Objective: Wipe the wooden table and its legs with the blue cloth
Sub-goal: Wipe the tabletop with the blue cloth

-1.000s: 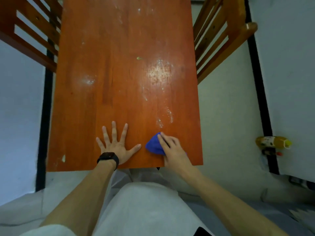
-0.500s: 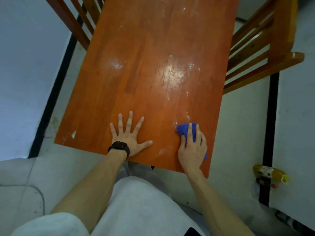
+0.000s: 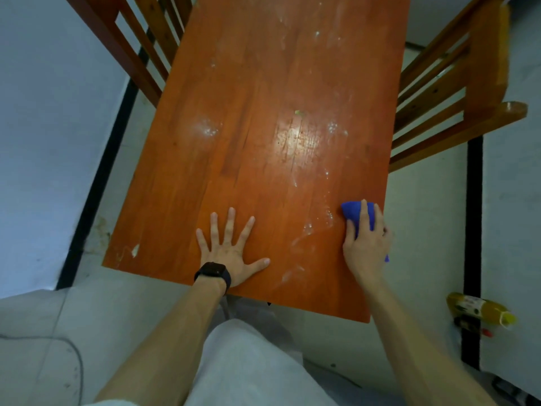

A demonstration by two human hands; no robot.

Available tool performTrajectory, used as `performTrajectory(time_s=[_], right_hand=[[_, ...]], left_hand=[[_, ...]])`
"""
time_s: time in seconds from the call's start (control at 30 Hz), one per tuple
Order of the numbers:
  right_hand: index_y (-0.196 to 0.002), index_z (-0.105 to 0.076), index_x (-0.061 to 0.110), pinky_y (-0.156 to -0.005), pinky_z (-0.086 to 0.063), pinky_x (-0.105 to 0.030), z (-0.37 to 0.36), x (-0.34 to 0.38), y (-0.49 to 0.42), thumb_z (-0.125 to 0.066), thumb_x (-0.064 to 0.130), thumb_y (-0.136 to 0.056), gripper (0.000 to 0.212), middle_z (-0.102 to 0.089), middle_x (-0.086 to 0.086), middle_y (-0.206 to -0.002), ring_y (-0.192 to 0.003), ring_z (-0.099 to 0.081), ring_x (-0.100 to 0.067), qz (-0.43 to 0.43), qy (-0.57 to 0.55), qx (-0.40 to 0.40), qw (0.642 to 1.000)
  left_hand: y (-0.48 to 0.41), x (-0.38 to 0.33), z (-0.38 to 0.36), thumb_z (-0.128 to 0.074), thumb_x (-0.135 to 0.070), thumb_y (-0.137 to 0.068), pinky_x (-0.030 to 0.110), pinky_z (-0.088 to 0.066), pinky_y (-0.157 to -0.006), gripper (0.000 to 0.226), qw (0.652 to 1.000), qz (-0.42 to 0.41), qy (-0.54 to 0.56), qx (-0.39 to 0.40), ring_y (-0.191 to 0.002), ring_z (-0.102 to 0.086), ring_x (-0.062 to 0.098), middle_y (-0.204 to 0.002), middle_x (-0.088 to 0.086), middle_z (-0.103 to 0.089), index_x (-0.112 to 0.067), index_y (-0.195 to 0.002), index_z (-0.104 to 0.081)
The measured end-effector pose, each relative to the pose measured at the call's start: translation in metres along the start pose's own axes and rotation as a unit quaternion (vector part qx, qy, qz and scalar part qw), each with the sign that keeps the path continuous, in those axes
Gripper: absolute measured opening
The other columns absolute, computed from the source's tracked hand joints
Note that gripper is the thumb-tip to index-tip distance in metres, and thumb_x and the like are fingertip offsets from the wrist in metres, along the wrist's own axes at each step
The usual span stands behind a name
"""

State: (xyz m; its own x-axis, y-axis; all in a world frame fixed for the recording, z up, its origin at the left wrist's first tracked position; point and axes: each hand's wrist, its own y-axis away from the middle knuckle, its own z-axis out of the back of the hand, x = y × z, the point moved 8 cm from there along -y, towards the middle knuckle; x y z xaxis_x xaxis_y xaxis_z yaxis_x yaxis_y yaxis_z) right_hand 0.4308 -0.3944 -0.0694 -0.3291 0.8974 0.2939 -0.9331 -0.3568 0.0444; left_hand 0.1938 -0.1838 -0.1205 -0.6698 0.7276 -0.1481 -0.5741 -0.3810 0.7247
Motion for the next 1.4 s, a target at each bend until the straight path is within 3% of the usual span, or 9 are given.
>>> performTrajectory(time_s=[0.1, 0.23, 0.4, 0.57, 0.83, 0.97, 1.1, 1.3, 1.4], right_hand=[[-0.15, -0.036, 0.027, -0.094, -0.042, -0.04, -0.024, 0.038, 0.032, -0.054, 0.019, -0.097, 0.056, -0.035, -0.009, -0.155, -0.114, -0.041, -0.033, 0.017, -0.022, 0.01, 1.0], [-0.148, -0.041, 0.028, -0.103, -0.043, -0.039, -0.049, 0.105, 0.076, -0.058, 0.006, -0.091, 0.063, -0.039, -0.005, -0.154, -0.119, -0.042, -0.03, 0.19, -0.104, 0.142, 0.966], [-0.148, -0.041, 0.023, -0.111, -0.033, -0.035, -0.023, 0.056, -0.014, -0.058, 0.019, -0.096, 0.055, -0.047, -0.003, -0.147, -0.128, -0.045, -0.026, 0.119, -0.105, 0.123, 0.98], [-0.147, -0.044, 0.022, -0.094, -0.045, -0.045, -0.03, 0.061, 0.032, -0.058, 0.014, -0.09, 0.059, -0.045, -0.006, -0.15, -0.112, -0.048, -0.032, 0.077, -0.019, 0.021, 0.997], [-0.138, -0.055, 0.026, -0.107, -0.035, -0.021, -0.028, 0.059, 0.033, -0.066, 0.014, -0.091, 0.05, -0.056, 0.006, -0.139, -0.126, -0.051, -0.011, 0.065, -0.272, 0.231, 0.932], [-0.14, -0.052, 0.022, -0.109, -0.04, -0.035, -0.004, 0.001, 0.003, -0.063, 0.013, -0.091, 0.051, -0.057, -0.001, -0.139, -0.125, -0.054, -0.022, -0.027, -0.222, 0.086, 0.971], [-0.143, -0.05, 0.023, -0.09, -0.043, -0.04, -0.029, 0.038, 0.102, -0.058, 0.01, -0.08, 0.065, -0.049, -0.001, -0.147, -0.107, -0.049, -0.03, -0.044, -0.067, -0.009, 0.997], [-0.133, -0.059, 0.024, -0.106, -0.041, -0.028, -0.036, 0.081, 0.133, -0.064, 0.002, -0.085, 0.054, -0.058, 0.006, -0.134, -0.12, -0.057, -0.02, 0.018, -0.306, 0.105, 0.946], [-0.131, -0.06, 0.014, -0.107, -0.042, -0.04, -0.005, 0.028, 0.102, -0.059, 0.007, -0.085, 0.047, -0.062, -0.004, -0.132, -0.12, -0.058, -0.027, -0.085, -0.245, -0.032, 0.965]], left_hand=[[0.0, 0.001, 0.0, -0.024, -0.097, -0.07, 0.067, 0.02, -0.111, 0.105, 1.0, 0.0, 0.002, 0.0, -0.136, 0.046, 0.037, -0.142, -0.003, 0.058, -0.051, -0.134, 0.044], [0.002, -0.001, 0.0, -0.025, -0.097, -0.069, 0.066, 0.018, -0.112, 0.105, 1.0, 0.007, 0.005, 0.007, -0.136, 0.045, 0.036, -0.142, -0.004, 0.057, -0.051, -0.137, 0.04], [0.0, -0.002, 0.003, -0.023, -0.099, -0.068, 0.066, 0.023, -0.11, 0.105, 1.0, 0.003, 0.001, 0.008, -0.134, 0.047, 0.036, -0.141, -0.004, 0.058, -0.051, -0.136, 0.041], [0.0, 0.001, -0.001, -0.023, -0.098, -0.068, 0.065, 0.025, -0.109, 0.106, 1.0, 0.009, -0.001, 0.014, -0.134, 0.047, 0.036, -0.14, -0.005, 0.059, -0.05, -0.136, 0.041], [0.002, 0.001, 0.002, -0.021, -0.099, -0.068, 0.067, 0.018, -0.111, 0.105, 1.0, 0.004, -0.006, 0.002, -0.136, 0.045, 0.037, -0.139, -0.005, 0.06, -0.05, -0.133, 0.045], [0.0, 0.001, 0.004, -0.02, -0.099, -0.068, 0.067, 0.02, -0.11, 0.105, 1.0, -0.002, -0.014, -0.004, -0.135, 0.046, 0.037, -0.14, -0.004, 0.059, -0.05, -0.133, 0.046], [0.001, 0.001, 0.004, -0.022, -0.097, -0.07, 0.066, 0.02, -0.11, 0.105, 1.0, -0.001, -0.03, -0.001, -0.137, 0.043, 0.038, -0.143, -0.003, 0.056, -0.048, -0.136, 0.043], [0.012, 0.013, 0.024, -0.026, -0.079, -0.089, 0.061, -0.001, -0.119, 0.082, 0.995, -0.072, -0.048, -0.046, -0.15, 0.014, 0.034, -0.162, -0.004, 0.028, -0.051, -0.147, 0.023], [0.025, 0.056, 0.043, -0.031, -0.069, -0.094, 0.055, -0.003, -0.122, 0.078, 0.989, -0.091, -0.048, -0.109, -0.153, 0.006, 0.027, -0.165, -0.001, 0.015, -0.045, -0.153, 0.015]])
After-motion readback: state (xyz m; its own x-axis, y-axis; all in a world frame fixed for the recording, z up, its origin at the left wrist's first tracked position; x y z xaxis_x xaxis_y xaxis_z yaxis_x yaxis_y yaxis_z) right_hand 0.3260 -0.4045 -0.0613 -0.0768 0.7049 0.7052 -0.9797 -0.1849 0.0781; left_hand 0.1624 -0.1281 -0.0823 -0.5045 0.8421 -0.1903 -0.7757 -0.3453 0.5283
